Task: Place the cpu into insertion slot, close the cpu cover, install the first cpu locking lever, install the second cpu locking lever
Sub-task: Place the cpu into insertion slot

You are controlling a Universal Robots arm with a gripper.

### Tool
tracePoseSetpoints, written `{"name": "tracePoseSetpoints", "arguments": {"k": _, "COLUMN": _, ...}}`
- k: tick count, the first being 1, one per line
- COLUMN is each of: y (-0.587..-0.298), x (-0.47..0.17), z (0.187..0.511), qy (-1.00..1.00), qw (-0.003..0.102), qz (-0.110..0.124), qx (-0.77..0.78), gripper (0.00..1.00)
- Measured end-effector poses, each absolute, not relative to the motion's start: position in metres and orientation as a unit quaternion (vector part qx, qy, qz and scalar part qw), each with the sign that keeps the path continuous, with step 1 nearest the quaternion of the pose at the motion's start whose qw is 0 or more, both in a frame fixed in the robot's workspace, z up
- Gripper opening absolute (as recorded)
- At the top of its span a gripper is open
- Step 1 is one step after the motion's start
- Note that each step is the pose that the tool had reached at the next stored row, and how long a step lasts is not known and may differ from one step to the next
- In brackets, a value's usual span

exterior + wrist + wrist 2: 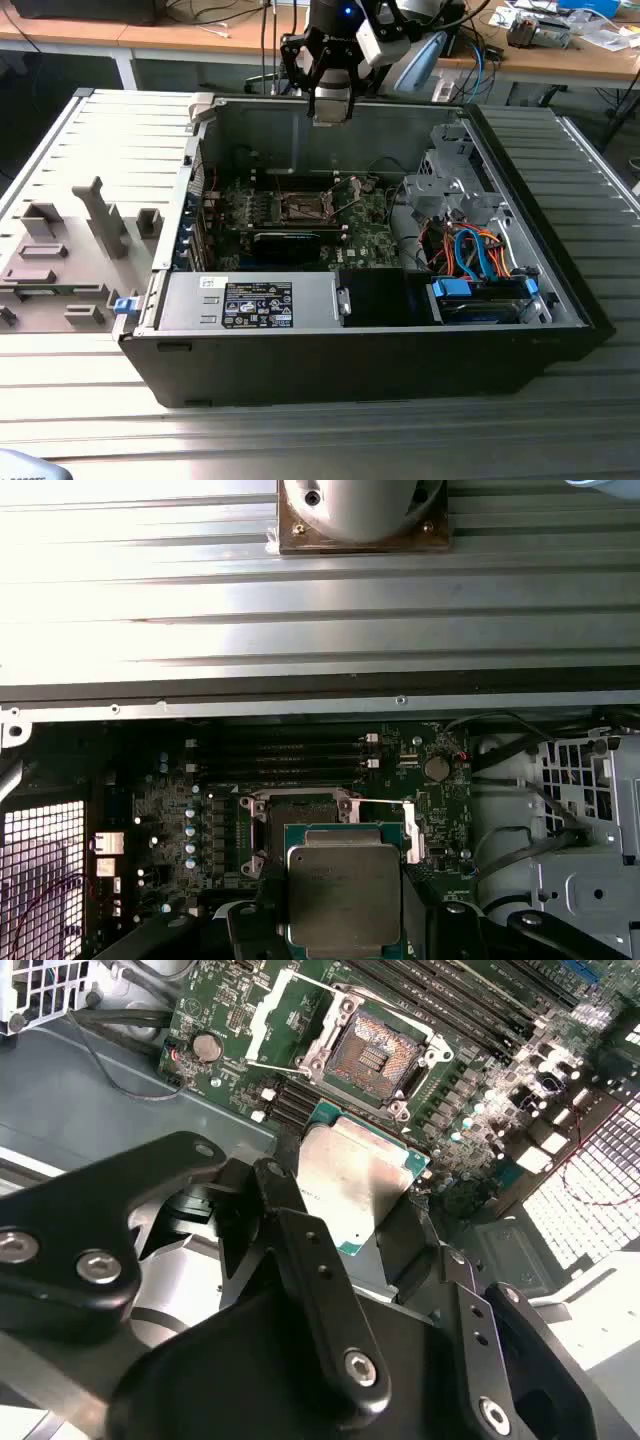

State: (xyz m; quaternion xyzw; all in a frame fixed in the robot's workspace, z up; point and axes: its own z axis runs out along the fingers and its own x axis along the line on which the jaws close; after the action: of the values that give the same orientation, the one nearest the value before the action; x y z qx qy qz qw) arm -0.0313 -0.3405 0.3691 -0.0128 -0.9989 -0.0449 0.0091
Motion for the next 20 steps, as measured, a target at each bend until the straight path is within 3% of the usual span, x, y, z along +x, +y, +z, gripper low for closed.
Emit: {"name": "tracePoseSetpoints", "arguments": {"k": 20, "y": -0.34, "x": -0.033, "z": 0.349, "qy": -0.999, "qw": 0.009, "qz": -0.045, "qx": -0.013, "gripper": 0.55}}
